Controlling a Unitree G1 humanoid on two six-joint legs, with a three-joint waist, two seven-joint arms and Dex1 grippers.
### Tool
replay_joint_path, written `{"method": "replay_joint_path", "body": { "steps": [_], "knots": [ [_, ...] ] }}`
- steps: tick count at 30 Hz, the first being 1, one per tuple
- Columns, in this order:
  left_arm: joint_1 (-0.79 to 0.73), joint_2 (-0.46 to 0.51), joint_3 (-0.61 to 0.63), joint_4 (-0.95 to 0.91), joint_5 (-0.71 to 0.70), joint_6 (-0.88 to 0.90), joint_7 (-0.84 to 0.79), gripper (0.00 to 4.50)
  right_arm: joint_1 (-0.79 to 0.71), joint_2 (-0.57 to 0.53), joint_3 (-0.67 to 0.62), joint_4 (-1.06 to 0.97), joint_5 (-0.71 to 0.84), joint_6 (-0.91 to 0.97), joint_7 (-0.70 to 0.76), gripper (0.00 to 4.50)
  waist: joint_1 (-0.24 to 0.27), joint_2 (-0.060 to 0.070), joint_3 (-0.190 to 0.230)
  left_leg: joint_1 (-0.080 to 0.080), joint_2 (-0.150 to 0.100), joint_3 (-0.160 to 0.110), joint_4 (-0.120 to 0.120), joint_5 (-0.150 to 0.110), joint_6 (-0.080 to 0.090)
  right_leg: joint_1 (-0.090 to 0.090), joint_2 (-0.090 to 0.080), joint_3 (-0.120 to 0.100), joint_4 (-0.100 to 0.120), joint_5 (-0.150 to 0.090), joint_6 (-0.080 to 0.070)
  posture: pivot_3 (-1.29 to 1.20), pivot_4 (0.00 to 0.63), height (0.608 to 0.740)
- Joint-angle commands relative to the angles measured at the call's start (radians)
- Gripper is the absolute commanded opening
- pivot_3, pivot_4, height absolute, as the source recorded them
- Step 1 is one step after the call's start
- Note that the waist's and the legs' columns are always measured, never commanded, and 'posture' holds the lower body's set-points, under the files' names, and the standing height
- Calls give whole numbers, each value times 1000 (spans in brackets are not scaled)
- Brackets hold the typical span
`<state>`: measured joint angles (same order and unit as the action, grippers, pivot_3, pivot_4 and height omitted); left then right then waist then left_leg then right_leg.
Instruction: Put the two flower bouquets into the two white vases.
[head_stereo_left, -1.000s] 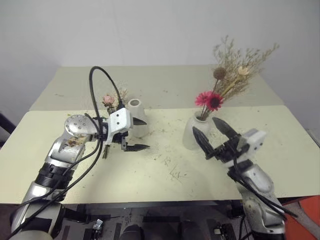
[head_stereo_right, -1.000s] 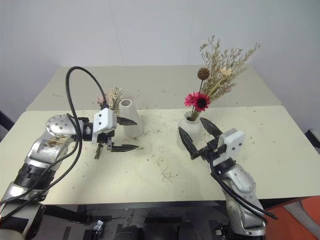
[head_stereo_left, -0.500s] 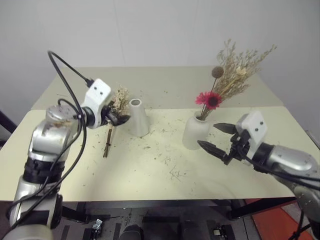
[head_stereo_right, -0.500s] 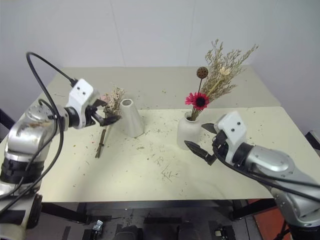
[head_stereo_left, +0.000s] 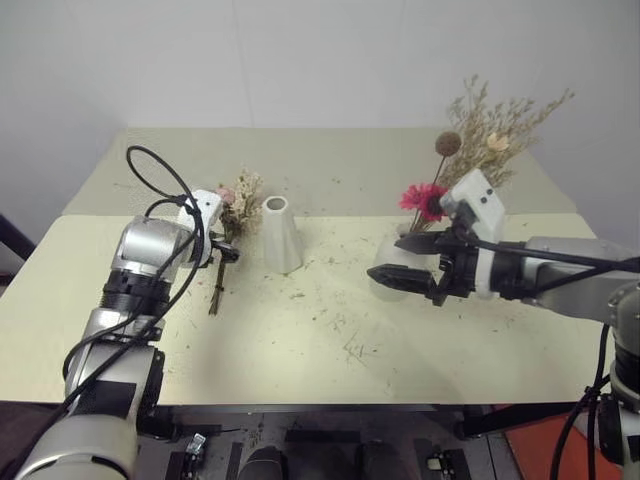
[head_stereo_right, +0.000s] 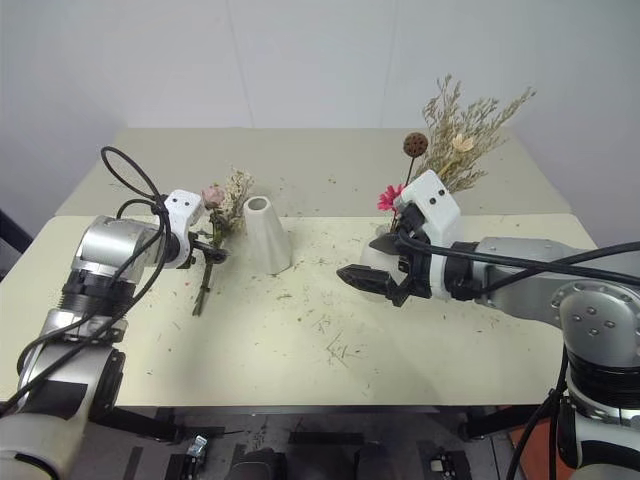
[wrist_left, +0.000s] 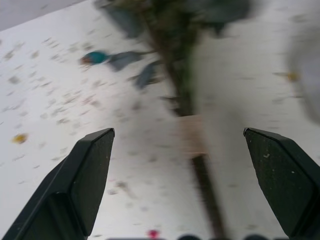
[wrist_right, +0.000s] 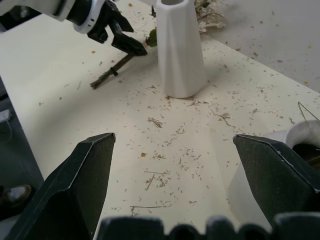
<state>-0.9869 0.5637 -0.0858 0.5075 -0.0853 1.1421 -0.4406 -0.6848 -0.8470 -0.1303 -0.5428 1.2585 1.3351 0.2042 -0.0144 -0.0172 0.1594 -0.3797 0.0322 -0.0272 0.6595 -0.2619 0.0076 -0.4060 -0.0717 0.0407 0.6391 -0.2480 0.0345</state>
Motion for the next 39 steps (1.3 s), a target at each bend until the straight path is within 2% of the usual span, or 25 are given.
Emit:
{"method": "replay_joint_path", "body": {
  "steps": [1, 3, 14, 20, 23, 26, 27, 31, 35, 37, 39],
  "knots": [
    [-54, -15, 35, 78, -4, -45, 1, 4118, 5, -9, -32, -35, 41, 3, -35, 4500, 1, 0, 0, 0, 0, 0, 0, 0, 0, 0, 0, 0, 0, 0, 0, 0, 150, 740],
    [-62, -20, 19, 102, 2, -54, -17, 3657, 8, -17, -39, -40, 54, -1, -51, 4500, 2, 0, 0, 0, 0, 0, 0, 0, 0, 0, 0, -1, 1, 0, 0, 0, 150, 740],
    [-92, -59, 35, 216, 8, -127, -37, 143, 29, -42, -35, -52, 73, -24, -91, 4500, 0, 0, 0, 0, 0, 0, 0, 0, 0, 0, 0, -1, 1, 0, 0, 0, 150, 740],
    [-53, -46, 4, 76, 64, -224, 11, 127, 33, -42, -31, -76, 43, -46, -81, 4500, 0, 0, 0, -1, 0, 0, 0, 0, 0, 0, 0, -1, 1, 0, 0, 0, 150, 740],
    [-42, -78, 132, -18, 30, -325, 126, 127, 54, -38, -38, -121, -9, -101, -58, 4500, 1, 0, 0, -1, 0, 0, 0, 0, 0, 0, 0, -1, 0, 0, 0, 0, 150, 740],
    [-10, -115, 234, -89, 4, -550, 212, 127, 99, -46, -38, -197, -106, -201, 8, 4500, 3, 0, 0, -2, 1, -1, 1, 0, 0, 0, 0, -1, 0, 0, 0, 0, 150, 740],
    [-28, -132, 297, -89, -54, -555, 208, 127, 120, -63, -27, -232, -158, -236, 32, 4500, 3, 0, 0, -2, 0, -1, 1, 0, 0, -1, -1, -1, 0, 0, 0, 0, 150, 740],
    [-70, -157, 469, -118, -282, -545, 84, 127, 213, -77, -21, -299, -305, -361, 97, 4500, 0, 0, 0, -2, -1, 0, 1, 0, 0, 0, -2, -2, 0, 1, 1, 0, 150, 740],
    [-74, -197, 643, -87, -542, -639, -132, 127, 307, -61, 7, -341, -492, -493, 96, 4500, 0, 0, 0, 0, -1, 0, 1, 2, -3, 1, -2, -2, 1, 1, 2, 0, 150, 740],
    [-85, -219, 699, -45, -622, -721, -222, 127, 336, -42, 16, -345, -540, -530, 99, 4500, -1, 0, 0, 0, -1, 0, 1, 2, -4, 1, -2, -2, 1, 1, 2, 0, 150, 740],
    [-104, -223, 693, 16, -648, -779, -337, 127, 368, -23, 14, -353, -572, -554, 100, 4500, -1, 0, 0, 2, -1, 0, 1, 2, -4, 2, -1, -2, 0, 1, 2, 0, 150, 740]
  ]
}}
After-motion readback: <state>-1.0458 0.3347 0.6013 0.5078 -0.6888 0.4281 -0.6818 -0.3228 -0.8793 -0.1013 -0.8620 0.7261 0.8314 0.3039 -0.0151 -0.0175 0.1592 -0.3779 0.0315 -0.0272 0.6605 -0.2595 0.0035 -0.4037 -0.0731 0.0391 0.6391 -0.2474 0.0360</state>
